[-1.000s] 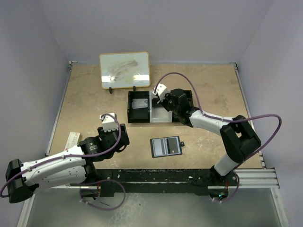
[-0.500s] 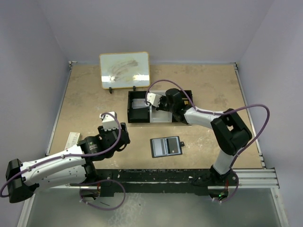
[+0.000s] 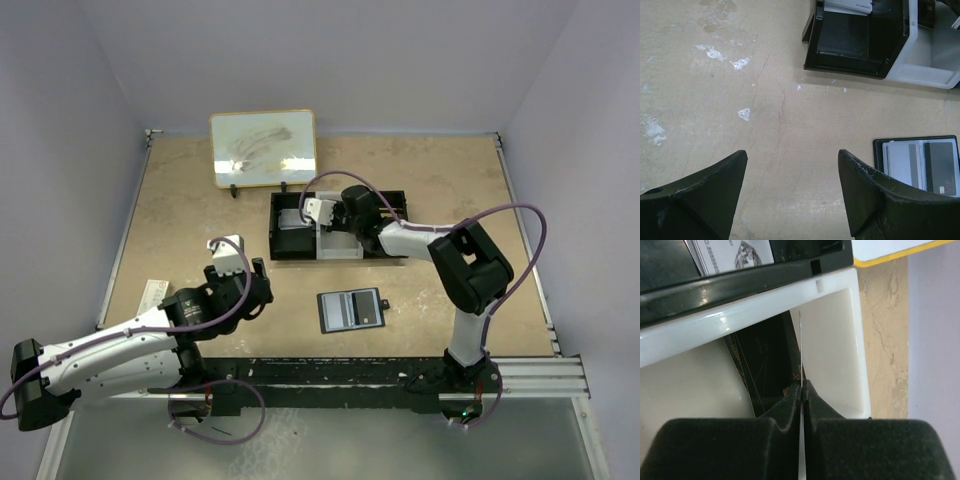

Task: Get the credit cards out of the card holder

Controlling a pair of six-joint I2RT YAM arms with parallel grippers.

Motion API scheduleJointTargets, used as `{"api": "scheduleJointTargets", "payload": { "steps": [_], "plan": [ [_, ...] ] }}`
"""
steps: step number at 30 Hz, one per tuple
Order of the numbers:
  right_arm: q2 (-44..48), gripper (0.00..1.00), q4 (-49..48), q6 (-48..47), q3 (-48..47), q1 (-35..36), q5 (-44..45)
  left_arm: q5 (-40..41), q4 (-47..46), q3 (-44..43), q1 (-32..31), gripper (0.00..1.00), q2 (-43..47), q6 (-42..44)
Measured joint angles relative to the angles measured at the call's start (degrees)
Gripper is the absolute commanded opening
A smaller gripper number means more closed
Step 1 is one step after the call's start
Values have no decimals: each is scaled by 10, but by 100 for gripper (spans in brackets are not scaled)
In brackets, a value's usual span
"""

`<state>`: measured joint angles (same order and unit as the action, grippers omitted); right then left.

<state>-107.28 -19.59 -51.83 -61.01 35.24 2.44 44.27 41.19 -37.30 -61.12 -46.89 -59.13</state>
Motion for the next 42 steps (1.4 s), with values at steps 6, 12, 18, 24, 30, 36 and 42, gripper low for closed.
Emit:
{"api": "scheduleJointTargets", "payload": {
  "steps": [6,12,18,24,30,36,42],
  "plan": [
    [-15,8,-1,-20,0,0,16,3,9,0,0,71,14,0],
    [-21,24,-2,-30,-2,0,26,6,16,-1,0,71,21,0],
    [-21,32,10,-35,-6,0,26,7,18,-1,0,71,21,0],
    [-18,44,28,-26,-10,0,22,7,18,-1,0,71,20,0],
    [-12,44,39,-14,-11,0,15,7,18,-2,0,71,17,0],
    [-12,45,39,-6,-11,0,21,4,17,-7,0,71,17,0],
    [-13,45,40,9,-22,0,29,0,17,-7,0,71,17,0]
  ]
}}
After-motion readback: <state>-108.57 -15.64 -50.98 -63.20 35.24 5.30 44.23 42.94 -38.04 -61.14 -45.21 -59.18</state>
